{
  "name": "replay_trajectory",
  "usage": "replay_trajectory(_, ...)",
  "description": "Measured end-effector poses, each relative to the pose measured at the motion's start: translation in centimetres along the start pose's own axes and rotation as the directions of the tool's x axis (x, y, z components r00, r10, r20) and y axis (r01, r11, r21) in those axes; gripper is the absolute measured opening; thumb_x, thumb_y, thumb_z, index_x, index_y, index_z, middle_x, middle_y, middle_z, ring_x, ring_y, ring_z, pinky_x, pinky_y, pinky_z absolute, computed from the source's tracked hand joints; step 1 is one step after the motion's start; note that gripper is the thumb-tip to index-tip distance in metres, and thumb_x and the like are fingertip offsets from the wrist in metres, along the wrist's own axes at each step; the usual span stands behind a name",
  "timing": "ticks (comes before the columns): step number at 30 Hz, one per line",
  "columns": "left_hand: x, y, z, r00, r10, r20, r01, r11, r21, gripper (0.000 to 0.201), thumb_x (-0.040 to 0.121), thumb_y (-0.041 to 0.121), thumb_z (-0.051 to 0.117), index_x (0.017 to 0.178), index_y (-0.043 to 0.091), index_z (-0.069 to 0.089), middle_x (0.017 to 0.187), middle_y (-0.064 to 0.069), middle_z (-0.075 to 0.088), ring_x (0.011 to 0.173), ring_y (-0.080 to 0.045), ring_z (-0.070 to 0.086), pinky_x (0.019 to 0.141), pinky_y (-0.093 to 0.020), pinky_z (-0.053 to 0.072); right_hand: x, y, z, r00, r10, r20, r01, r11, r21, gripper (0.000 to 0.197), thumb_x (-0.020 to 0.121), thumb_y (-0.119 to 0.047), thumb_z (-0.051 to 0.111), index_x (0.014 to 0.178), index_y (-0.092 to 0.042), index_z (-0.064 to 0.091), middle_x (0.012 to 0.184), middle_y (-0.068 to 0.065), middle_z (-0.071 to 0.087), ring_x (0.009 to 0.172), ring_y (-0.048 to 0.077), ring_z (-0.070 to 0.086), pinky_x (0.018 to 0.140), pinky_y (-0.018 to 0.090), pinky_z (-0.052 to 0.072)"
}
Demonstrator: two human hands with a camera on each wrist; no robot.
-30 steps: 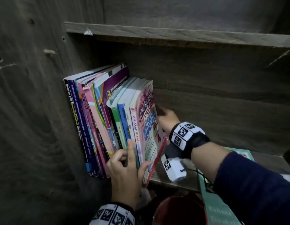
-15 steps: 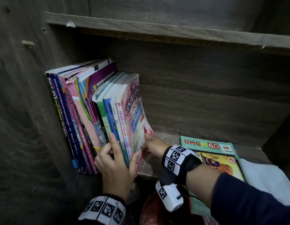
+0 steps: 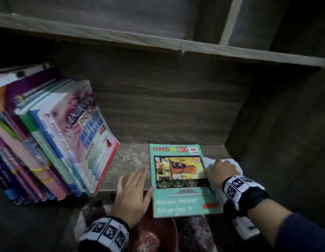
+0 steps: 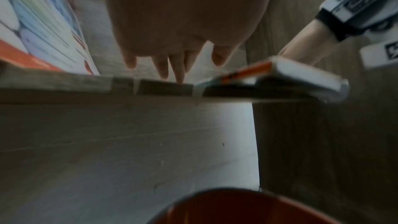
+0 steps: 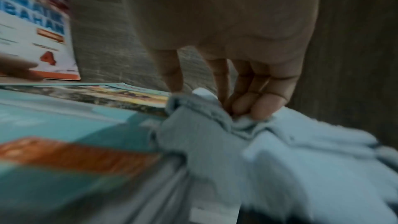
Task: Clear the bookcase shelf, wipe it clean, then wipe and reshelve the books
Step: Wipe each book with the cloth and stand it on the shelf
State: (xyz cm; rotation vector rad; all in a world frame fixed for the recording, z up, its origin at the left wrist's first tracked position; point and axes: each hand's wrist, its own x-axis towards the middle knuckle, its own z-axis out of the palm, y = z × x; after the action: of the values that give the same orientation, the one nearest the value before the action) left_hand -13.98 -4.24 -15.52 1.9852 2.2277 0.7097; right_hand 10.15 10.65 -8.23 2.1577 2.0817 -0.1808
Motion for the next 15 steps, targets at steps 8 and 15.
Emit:
replay_trajectory(8, 0.2, 0.5, 1.3, 0.978, -0.065, 0.196, 0.056, 0.997, 0.049, 0.108, 0.059, 0.078, -0.036, 0.153, 0.038, 0.001, 0.15, 0.031, -0.007, 0.143, 0.002, -0.018, 0.112, -0.038, -0.026, -0.7, 1.3, 2.0, 0.997, 0.061, -0.055, -0.044, 0.961, 0.273, 0.034, 0.095, -0.02, 0.045, 0.125, -0.005, 0.052, 0.126, 0.02, 0.049, 0.117, 0.038, 0.05, 0.093, 0.039, 0.042)
replay_trajectory(15, 0.2, 0.1, 1.7, 0.977, -0.068, 0.204, 0.06, 0.997, 0.041, 0.101, 0.061, 0.078, -0.035, 0.151, 0.045, -0.002, 0.154, 0.031, -0.006, 0.141, 0.006, -0.019, 0.112, -0.038, -0.027, -2.0, 0.2, -1.7, 0.962, -0.173, -0.213, 0.235, 0.919, 0.316, 0.035, 0.096, -0.03, 0.047, 0.126, -0.015, 0.056, 0.122, 0.015, 0.053, 0.112, 0.034, 0.053, 0.096, 0.039, 0.044)
